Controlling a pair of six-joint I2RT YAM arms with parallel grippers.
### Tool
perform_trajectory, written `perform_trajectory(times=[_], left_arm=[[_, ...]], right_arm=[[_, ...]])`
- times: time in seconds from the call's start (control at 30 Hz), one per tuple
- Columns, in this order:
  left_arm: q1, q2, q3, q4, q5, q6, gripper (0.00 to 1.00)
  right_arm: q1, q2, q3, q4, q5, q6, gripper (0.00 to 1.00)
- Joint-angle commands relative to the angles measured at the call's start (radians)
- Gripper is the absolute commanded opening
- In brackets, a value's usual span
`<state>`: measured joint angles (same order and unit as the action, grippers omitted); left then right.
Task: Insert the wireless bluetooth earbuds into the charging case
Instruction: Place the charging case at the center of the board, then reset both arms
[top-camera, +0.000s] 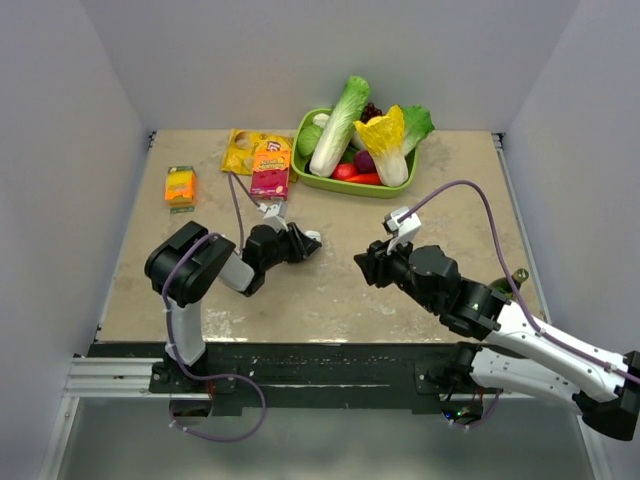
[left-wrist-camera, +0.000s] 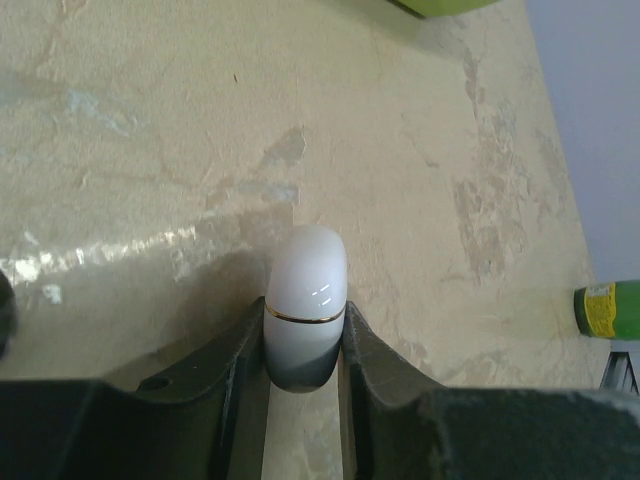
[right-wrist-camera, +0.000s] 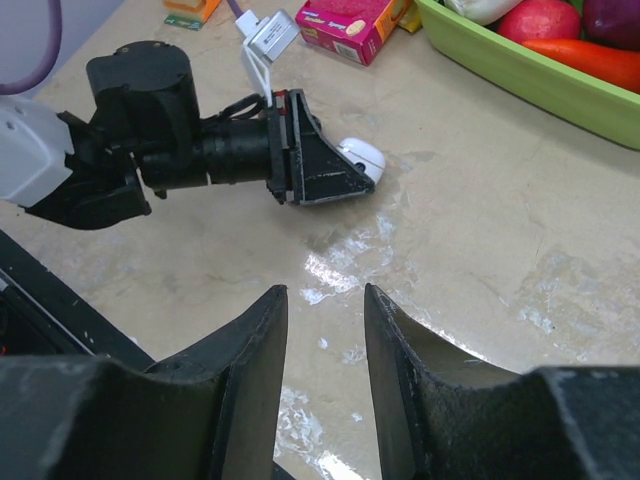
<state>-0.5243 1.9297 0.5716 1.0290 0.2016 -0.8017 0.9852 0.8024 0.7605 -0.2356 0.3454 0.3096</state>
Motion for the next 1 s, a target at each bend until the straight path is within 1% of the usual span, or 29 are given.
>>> perform_trajectory(times=[0.0, 0.03, 0.13, 0.27, 0.3, 0.37, 0.4, 0.43, 0.47, 0.53, 0.57, 0.6, 0.63, 0.67, 0.7, 0.73, 0.77, 0.8, 0.83, 0.87, 0.9, 0.93, 0.97], left_arm=[[0.032, 0.060, 0.071, -0.040, 0.047, -0.010, 0.30], [0.035, 0.063, 0.074, -0.049, 0.045, -0.007, 0.37], [0.040, 0.057, 0.073, -0.082, 0.025, 0.009, 0.46], [0.041, 0.017, 0.057, -0.150, -0.008, 0.027, 0.55], [0.043, -0.016, 0.045, -0.161, -0.033, 0.032, 0.59], [0.041, -0.055, 0.025, -0.203, -0.054, 0.051, 0.61], [0.041, -0.098, 0.021, -0.225, -0.071, 0.059, 0.80], [0.043, -0.122, 0.016, -0.246, -0.080, 0.064, 0.88], [0.041, -0.180, 0.001, -0.291, -0.093, 0.067, 0.91], [0.040, -0.253, -0.022, -0.334, -0.129, 0.065, 0.95], [0.037, -0.341, -0.044, -0.399, -0.148, 0.062, 0.96], [0.032, -0.392, -0.053, -0.437, -0.190, 0.061, 0.97], [0.026, -0.443, -0.058, -0.489, -0.229, 0.071, 0.97], [0.001, -0.540, -0.055, -0.600, -0.272, 0.079, 0.98], [-0.017, -0.590, -0.052, -0.654, -0.368, 0.087, 1.00], [-0.032, -0.636, -0.049, -0.708, -0.425, 0.088, 1.00], [-0.077, -0.712, -0.036, -0.812, -0.483, 0.084, 1.00], [-0.098, -0.747, -0.032, -0.860, -0.605, 0.059, 1.00], [-0.117, -0.777, -0.027, -0.903, -0.672, 0.029, 1.00], [-0.152, -0.823, -0.016, -0.999, -0.736, -0.019, 1.00], [-0.163, -0.840, -0.010, -1.068, -0.855, -0.083, 1.00], [-0.164, -0.853, -0.001, -1.175, -0.875, -0.211, 1.00], [-0.164, -0.867, 0.025, -1.211, -0.880, -0.227, 1.00]], right_arm=[[-0.003, -0.022, -0.001, 0.021, -0.005, 0.019, 0.41], [-0.002, -0.026, -0.001, 0.019, -0.003, 0.020, 0.41], [-0.002, -0.037, -0.001, 0.016, 0.001, 0.019, 0.42], [-0.002, -0.039, -0.001, 0.015, 0.012, 0.020, 0.44], [-0.002, -0.037, -0.003, 0.012, 0.012, 0.019, 0.44], [-0.002, -0.034, -0.003, 0.010, 0.014, 0.022, 0.45], [-0.002, -0.032, -0.003, 0.007, 0.017, 0.023, 0.45], [-0.002, -0.034, -0.003, 0.005, 0.018, 0.025, 0.45], [-0.002, -0.037, -0.003, 0.005, 0.020, 0.026, 0.46], [0.000, -0.045, -0.003, 0.004, 0.029, 0.026, 0.46], [-0.002, -0.054, -0.004, 0.005, 0.032, 0.028, 0.46], [-0.002, -0.060, -0.010, 0.013, 0.047, 0.026, 0.47], [-0.002, -0.066, -0.016, 0.019, 0.052, 0.025, 0.47], [-0.002, -0.078, -0.024, 0.025, 0.056, 0.026, 0.48], [0.000, -0.083, -0.041, 0.042, 0.063, 0.026, 0.49], [0.000, -0.089, -0.049, 0.050, 0.072, 0.028, 0.50], [-0.002, -0.095, -0.059, 0.056, 0.078, 0.036, 0.53], [0.000, -0.104, -0.084, 0.076, 0.079, 0.042, 0.55], [-0.002, -0.109, -0.101, 0.090, 0.075, 0.049, 0.57], [-0.002, -0.112, -0.113, 0.102, 0.089, 0.055, 0.62], [-0.003, -0.115, -0.137, 0.134, 0.095, 0.062, 0.66], [-0.002, -0.114, -0.150, 0.150, 0.157, 0.107, 0.70], [0.000, -0.109, -0.156, 0.148, 0.180, 0.129, 0.71]])
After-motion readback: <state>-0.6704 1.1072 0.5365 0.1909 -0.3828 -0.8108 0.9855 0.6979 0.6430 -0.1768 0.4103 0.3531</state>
